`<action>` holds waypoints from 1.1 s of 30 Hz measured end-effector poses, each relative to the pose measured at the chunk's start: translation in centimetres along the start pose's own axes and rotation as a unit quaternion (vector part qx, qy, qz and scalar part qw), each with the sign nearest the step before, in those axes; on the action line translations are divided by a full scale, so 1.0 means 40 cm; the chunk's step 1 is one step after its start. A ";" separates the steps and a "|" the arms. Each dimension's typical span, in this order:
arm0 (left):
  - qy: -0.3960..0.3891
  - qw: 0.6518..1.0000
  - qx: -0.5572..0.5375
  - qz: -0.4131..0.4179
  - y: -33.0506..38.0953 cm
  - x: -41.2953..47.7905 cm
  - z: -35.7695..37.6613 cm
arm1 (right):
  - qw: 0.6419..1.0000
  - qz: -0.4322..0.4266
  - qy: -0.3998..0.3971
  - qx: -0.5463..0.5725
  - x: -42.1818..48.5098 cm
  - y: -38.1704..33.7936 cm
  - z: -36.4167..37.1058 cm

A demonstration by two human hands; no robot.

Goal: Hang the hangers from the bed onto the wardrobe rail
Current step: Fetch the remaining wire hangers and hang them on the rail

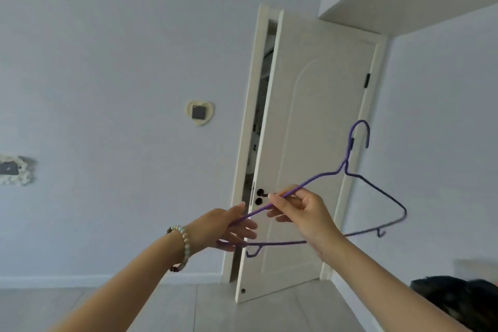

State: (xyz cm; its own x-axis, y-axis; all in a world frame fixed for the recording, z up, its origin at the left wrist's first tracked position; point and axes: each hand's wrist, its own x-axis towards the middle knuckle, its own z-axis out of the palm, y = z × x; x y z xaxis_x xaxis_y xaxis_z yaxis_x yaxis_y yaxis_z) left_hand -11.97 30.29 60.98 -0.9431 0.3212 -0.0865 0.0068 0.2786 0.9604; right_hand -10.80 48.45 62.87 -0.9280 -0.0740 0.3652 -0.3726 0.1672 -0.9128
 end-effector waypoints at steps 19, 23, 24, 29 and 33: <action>-0.192 0.948 -0.043 0.251 0.532 0.070 0.961 | 0.953 -0.063 0.297 -0.008 -0.403 -0.177 -0.981; -0.215 0.934 -0.065 0.276 0.614 0.073 1.129 | 0.939 -0.068 0.336 0.017 -0.469 -0.206 -1.130; -0.217 0.932 -0.073 0.281 0.631 0.072 1.170 | 0.937 -0.069 0.342 0.020 -0.485 -0.214 -1.163; -0.228 0.918 -0.142 0.291 0.703 0.058 1.374 | 0.914 -0.087 0.395 0.001 -0.547 -0.252 -1.309; -0.242 0.900 -0.203 0.299 0.762 0.049 1.512 | 0.894 -0.110 0.434 -0.003 -0.574 -0.270 -1.405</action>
State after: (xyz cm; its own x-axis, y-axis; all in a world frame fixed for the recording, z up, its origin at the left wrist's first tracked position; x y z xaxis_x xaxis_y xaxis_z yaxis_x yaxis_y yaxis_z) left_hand 6.53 94.16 74.06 -0.5544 0.6883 0.4678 0.2511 -0.3976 0.8826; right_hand 14.18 103.61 74.60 -0.4862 0.6853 0.5421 -0.5438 0.2483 -0.8016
